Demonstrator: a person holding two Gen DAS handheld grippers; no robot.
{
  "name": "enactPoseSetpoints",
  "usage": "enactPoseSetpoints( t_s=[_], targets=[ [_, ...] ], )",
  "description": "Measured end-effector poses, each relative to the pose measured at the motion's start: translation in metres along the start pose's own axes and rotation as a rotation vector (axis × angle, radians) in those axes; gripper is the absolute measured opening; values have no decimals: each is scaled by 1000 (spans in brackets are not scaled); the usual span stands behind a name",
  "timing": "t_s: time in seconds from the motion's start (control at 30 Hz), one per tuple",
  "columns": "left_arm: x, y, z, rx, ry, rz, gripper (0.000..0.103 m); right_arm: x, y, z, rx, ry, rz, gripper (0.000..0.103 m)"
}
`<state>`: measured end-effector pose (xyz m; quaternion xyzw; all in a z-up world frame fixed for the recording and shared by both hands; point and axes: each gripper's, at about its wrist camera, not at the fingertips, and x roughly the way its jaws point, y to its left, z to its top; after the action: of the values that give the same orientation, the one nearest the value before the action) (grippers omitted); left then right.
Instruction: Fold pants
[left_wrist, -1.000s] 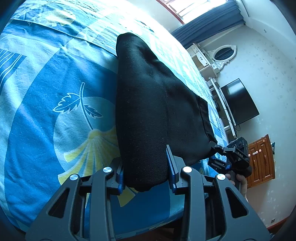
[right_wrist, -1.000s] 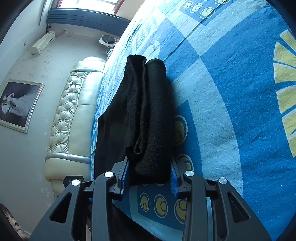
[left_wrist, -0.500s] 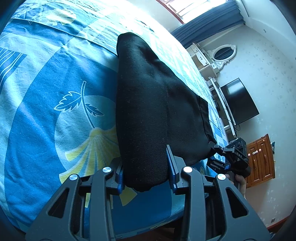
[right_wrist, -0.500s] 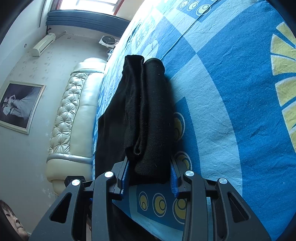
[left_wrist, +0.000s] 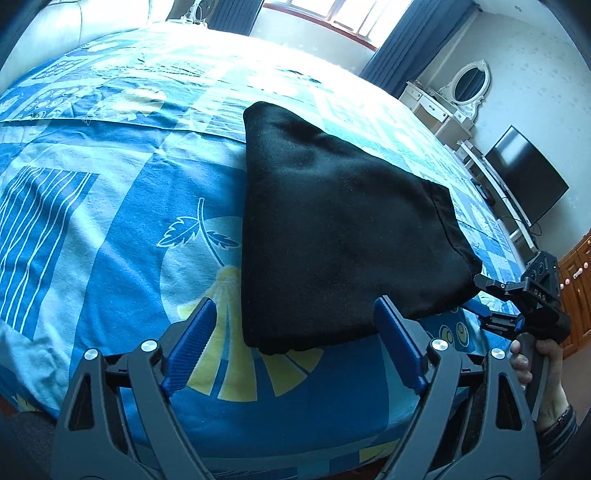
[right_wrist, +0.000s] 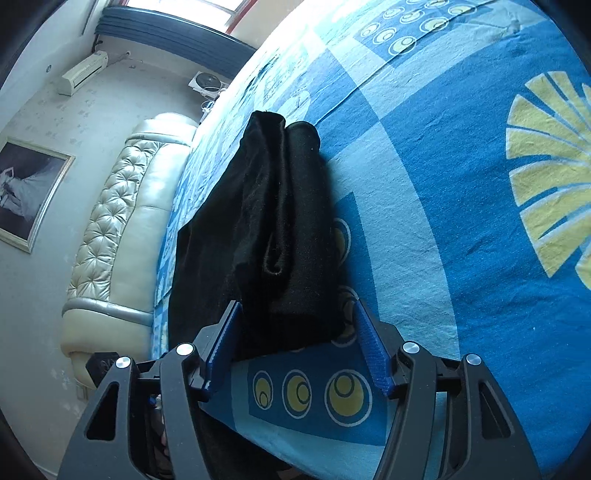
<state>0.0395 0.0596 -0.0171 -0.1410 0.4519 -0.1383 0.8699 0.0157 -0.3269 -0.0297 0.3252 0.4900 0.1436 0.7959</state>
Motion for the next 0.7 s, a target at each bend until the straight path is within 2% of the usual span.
enactPoseSetpoints(
  t_s=[0.13, 0.3, 0.5, 0.7],
  targets=[
    [-4, -8, -10, -1, 24, 64, 89, -6, 18, -18, -120, -13, -134, 66],
    [-16, -31, -14, 49, -9, 152, 90, -12, 24, -36, -203, -21, -217, 68],
    [-26, -58, -15, 147, -46, 298, 93, -13, 29, -43, -235, -22, -268, 69],
    [-27, -65, -23, 116, -10, 352, 93, -3, 41, -50, -299, 10, -267, 69]
  ],
)
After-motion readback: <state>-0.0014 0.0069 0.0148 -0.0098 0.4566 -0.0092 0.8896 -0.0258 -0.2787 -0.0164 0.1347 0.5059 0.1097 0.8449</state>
